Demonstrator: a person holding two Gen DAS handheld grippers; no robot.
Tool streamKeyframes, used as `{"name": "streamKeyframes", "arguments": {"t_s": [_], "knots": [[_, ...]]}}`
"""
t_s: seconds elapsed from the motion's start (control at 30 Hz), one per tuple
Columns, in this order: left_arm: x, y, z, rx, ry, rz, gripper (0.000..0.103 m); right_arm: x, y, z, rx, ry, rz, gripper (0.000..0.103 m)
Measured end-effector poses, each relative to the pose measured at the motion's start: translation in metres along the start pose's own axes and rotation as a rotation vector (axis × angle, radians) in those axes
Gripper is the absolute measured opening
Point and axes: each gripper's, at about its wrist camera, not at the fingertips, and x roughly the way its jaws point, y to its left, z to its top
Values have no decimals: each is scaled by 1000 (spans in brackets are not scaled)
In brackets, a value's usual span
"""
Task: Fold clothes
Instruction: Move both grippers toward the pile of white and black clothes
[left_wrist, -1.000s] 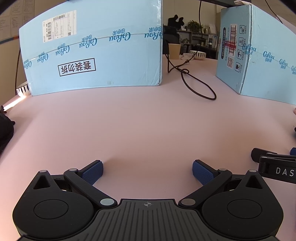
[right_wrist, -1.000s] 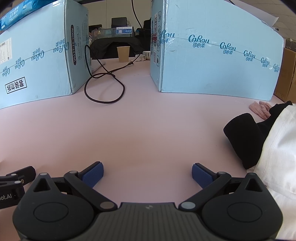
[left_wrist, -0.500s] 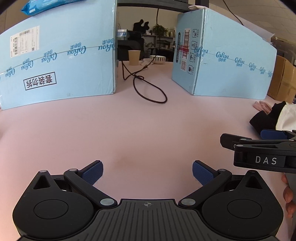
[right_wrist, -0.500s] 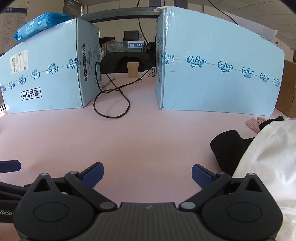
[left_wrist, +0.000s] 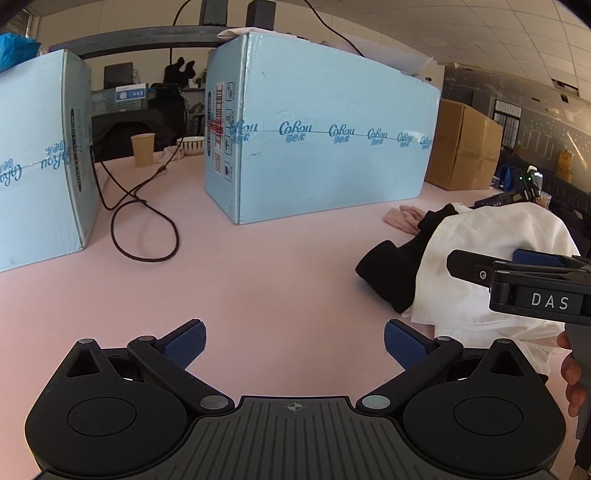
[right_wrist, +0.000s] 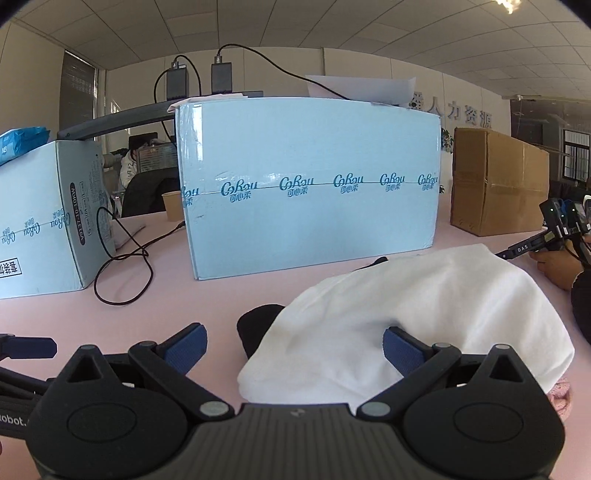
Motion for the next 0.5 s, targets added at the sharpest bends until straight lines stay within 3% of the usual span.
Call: {"name": "streamKeyframes", "arguments": {"t_s": [0.17,0.3,0.4,0.5], "knots": [[23,-22,1,11,99,-139,103,-10,-35,-4,51,-25,-21,103],[38,-39,3,-7,121,-252,103,-35,-62,-10,71,-162,-11,103],[51,-50,5,35,90,-267,103,-50,-85,-10,86,-219,-65,103],[65,-56,7,64,50,-257,103,-60,-108,-10,85,-236,-63,103]]}}
